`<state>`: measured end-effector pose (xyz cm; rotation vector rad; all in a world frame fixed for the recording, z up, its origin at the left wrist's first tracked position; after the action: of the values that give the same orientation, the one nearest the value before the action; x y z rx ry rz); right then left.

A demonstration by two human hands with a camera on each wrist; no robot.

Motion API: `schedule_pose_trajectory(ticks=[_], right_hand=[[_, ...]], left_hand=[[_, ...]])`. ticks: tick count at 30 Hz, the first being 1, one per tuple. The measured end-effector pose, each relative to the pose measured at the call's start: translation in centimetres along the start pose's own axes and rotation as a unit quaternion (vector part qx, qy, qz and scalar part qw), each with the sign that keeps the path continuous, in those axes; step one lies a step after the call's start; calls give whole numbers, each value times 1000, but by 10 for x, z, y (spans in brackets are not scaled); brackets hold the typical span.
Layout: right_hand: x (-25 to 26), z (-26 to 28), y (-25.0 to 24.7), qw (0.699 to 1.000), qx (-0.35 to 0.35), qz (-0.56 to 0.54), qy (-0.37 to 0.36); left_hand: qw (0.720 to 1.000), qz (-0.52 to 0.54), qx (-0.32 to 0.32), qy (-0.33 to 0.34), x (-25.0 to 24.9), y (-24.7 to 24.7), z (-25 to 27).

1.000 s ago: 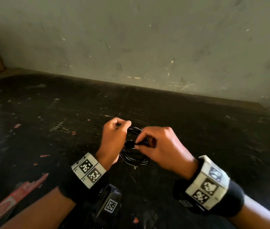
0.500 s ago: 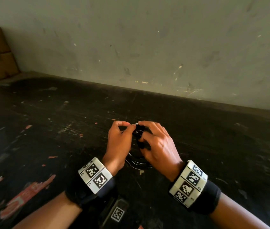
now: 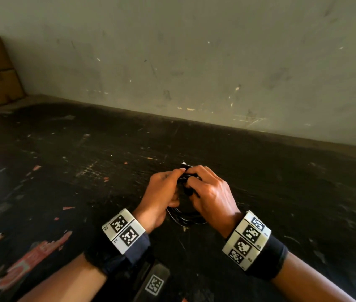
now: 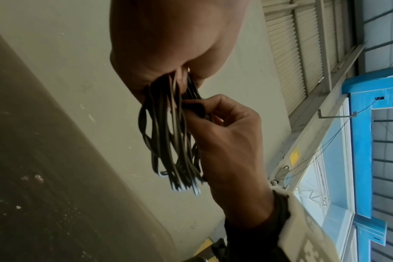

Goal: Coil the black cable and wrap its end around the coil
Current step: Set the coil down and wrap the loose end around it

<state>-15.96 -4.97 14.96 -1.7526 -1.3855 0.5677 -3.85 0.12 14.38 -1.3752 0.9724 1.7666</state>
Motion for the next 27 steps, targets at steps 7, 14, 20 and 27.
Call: schedule_pose_trajectory(ticks=[7,14,20,27], right_hand=[[-8,1,-6,999,-20,-26,2],[-18,0,-17,998,-48,-7,-30],[-25,-8,-28,990,11,-140,20],[-27,-10,-39,924,73,-356,119]], left_hand=[[998,53,28,19,-3,0,-4],[998,22,5,60,1,7,-4],[990,-54,46,122,2,9,1],[981,-80,113,139,1,6,5]])
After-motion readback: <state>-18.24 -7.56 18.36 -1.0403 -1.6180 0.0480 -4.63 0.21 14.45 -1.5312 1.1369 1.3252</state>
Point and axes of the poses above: each hand's wrist, its own z-axis away from the middle knuckle, its own y-axis out of the palm, x = y × z, the point moved 1 cm from there along -z, towards the middle knuckle, and after that the axes turned 1 degree about -z, right-handed, at the moved point
